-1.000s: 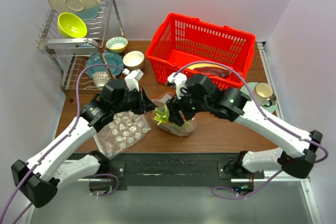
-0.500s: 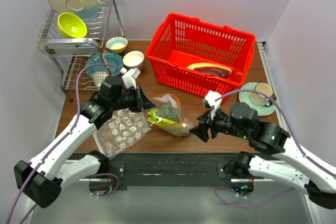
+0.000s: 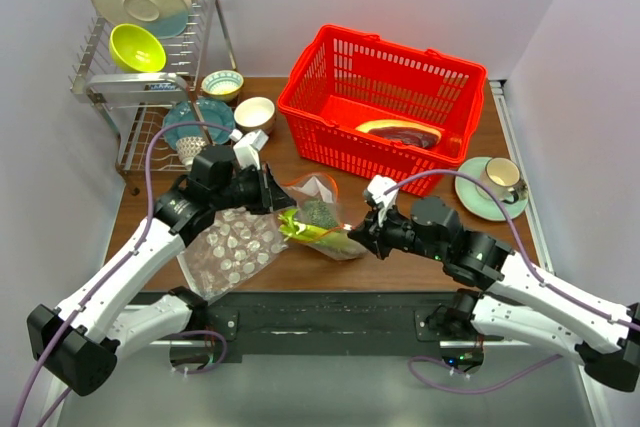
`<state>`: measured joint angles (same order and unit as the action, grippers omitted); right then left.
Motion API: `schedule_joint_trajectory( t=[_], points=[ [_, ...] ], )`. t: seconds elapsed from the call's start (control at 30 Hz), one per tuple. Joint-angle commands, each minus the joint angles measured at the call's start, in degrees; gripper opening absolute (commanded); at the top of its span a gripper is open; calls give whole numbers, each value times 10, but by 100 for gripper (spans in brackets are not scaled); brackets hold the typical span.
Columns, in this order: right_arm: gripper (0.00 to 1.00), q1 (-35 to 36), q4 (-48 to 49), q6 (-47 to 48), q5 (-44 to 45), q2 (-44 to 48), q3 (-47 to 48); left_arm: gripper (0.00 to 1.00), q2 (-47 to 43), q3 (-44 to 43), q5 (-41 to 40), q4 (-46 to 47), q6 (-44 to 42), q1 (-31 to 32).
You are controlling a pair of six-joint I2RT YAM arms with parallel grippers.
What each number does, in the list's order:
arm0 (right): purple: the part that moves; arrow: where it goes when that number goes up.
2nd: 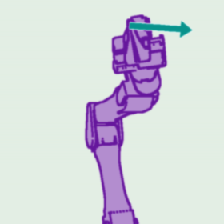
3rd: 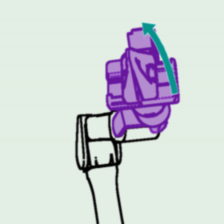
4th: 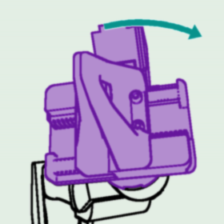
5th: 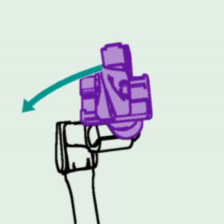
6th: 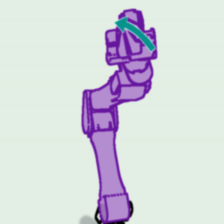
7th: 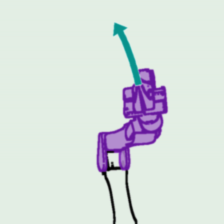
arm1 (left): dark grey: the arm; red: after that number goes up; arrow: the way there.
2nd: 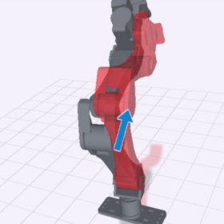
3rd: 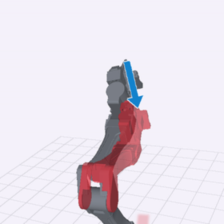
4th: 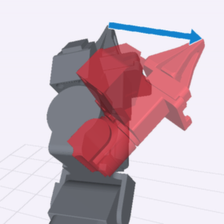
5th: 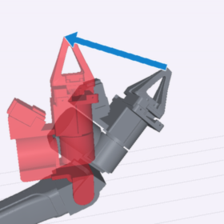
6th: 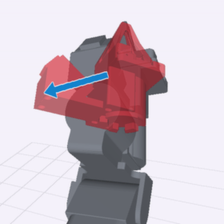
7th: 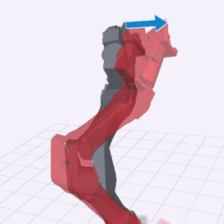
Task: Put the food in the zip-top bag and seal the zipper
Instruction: Zip the zipper food storage bag at the center of the board.
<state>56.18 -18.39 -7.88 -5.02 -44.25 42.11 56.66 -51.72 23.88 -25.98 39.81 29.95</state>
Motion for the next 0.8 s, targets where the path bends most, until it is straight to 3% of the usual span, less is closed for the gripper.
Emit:
schedule_joint_trajectory(
  t=[0.0, 0.2, 0.37, 0.4, 0.43, 0.53, 0.63, 0.77],
  points=[
    [0, 1, 38, 5, 10, 14, 28, 0, 1, -29, 10, -19, -20, -8],
    [0, 1, -11, -15, 61, 55, 77, 0, 34, -155, -68, -147, -81, -12],
    [0, 0, -39, -35, 68, 54, 97, 3, 49, -204, -119, -207, -105, -13],
    [0, 0, -42, -43, 61, 51, 95, 11, 48, -205, -137, -217, -106, -13],
    [0, 1, -45, -48, 57, 45, 95, 39, 46, -203, -146, -220, -107, -13],
    [0, 0, -38, -70, 39, 35, 83, 78, 25, -186, -174, -222, -103, -13],
    [0, 0, -13, -97, 25, 30, 63, 84, -6, -170, -184, -210, -101, -13],
    [0, 0, 8, -114, 32, 24, 38, 84, -30, -169, -168, -186, -112, -13]
  ],
)
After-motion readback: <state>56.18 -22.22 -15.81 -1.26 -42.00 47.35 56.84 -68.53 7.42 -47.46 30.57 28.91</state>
